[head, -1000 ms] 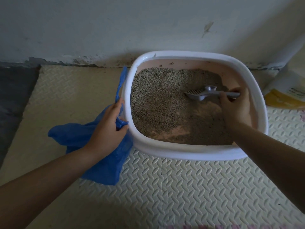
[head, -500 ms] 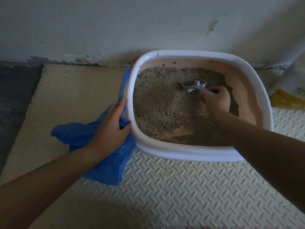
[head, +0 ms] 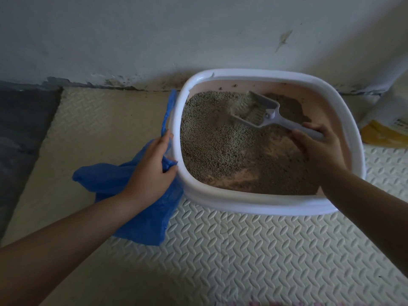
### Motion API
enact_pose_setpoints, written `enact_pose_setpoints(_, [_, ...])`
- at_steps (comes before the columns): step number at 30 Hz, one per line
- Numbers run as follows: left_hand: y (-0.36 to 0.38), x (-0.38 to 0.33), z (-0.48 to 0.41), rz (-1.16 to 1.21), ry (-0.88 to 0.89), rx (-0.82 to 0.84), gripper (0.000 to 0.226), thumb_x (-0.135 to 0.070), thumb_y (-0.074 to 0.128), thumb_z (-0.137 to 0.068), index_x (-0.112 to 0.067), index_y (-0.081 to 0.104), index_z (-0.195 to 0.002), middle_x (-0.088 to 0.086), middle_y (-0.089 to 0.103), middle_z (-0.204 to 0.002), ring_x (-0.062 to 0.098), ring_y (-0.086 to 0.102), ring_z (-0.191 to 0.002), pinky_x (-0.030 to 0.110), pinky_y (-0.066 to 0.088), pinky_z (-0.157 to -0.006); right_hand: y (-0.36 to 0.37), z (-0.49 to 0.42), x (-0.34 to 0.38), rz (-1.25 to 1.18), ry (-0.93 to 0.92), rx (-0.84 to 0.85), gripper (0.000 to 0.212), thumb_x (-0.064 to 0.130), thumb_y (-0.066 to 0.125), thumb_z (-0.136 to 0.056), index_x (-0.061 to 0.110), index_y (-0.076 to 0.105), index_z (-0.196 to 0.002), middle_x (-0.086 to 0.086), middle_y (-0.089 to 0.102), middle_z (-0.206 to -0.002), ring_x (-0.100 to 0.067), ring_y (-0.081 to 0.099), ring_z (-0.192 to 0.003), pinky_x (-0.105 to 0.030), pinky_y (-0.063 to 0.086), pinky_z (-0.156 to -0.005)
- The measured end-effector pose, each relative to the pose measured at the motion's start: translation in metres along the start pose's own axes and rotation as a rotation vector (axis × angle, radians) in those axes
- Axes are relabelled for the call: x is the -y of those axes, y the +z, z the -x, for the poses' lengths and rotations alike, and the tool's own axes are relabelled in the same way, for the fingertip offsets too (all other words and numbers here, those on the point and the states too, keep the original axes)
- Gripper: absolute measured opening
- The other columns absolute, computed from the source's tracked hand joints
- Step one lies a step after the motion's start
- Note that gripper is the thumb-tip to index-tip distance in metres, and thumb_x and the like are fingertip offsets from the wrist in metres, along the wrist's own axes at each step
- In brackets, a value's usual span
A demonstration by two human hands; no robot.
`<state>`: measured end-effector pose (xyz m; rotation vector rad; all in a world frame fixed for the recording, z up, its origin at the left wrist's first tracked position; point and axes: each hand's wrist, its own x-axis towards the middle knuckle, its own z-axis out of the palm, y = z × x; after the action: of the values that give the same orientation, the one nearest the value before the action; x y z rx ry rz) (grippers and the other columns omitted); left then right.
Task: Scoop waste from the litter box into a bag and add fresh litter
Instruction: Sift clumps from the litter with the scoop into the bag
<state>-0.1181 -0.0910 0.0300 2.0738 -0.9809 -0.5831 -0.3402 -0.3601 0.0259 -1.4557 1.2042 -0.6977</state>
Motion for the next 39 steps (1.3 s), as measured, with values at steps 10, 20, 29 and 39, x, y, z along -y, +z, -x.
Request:
enact_pose_setpoints(10, [0.000,0.004,0.000,-0.014,0.024,0.007,0.075,-0.002,0.062,-0.088,-0.021,0.022,-0.149,-0.011,0.033,-0.137,0.016,0.048,-0.122,0.023,0.035,-0.103,-0.013,0.005,0.003,-0.132,0.018,0.197,0.057,0.054,0.089,-0.040,0.029,0.065,-0.085,-0.002,0.071,-0.088,-0.018,0.069,-0.083,-0.028,0.056,-0.078])
enact_pose_setpoints(20, [-0.002,-0.001,0.001,0.002,-0.004,0.017,0.074,-0.003,0.060,-0.089,-0.020,0.020,-0.150,-0.014,0.033,-0.131,0.009,0.055,-0.107,0.018,0.037,-0.096,-0.004,0.012,0.014,0.105,-0.025,0.478,0.020,-0.008,0.064,-0.080,0.002,0.057,-0.096,-0.005,0.066,-0.076,0.000,0.066,-0.063,-0.009,0.050,-0.058])
enact_pose_setpoints(29, [-0.003,-0.002,0.000,0.003,-0.031,-0.003,0.077,-0.006,0.063,-0.089,-0.018,0.019,-0.150,-0.015,0.034,-0.132,0.008,0.052,-0.112,0.004,0.035,-0.092,0.048,0.025,0.023,0.499,-0.298,0.403,0.017,0.012,0.075,-0.077,0.018,0.060,-0.082,0.005,0.059,-0.071,0.001,0.051,-0.052,-0.011,0.037,-0.045])
enact_pose_setpoints(39, [-0.002,0.005,-0.003,-0.009,-0.014,0.001,0.075,-0.007,0.064,-0.088,-0.019,0.021,-0.150,-0.011,0.036,-0.133,0.003,0.050,-0.110,-0.003,0.029,-0.089,0.094,0.012,0.028,0.115,0.131,0.494,0.025,-0.002,0.074,-0.075,0.009,0.058,-0.090,-0.018,0.067,-0.098,-0.023,0.070,-0.085,-0.030,0.058,-0.078])
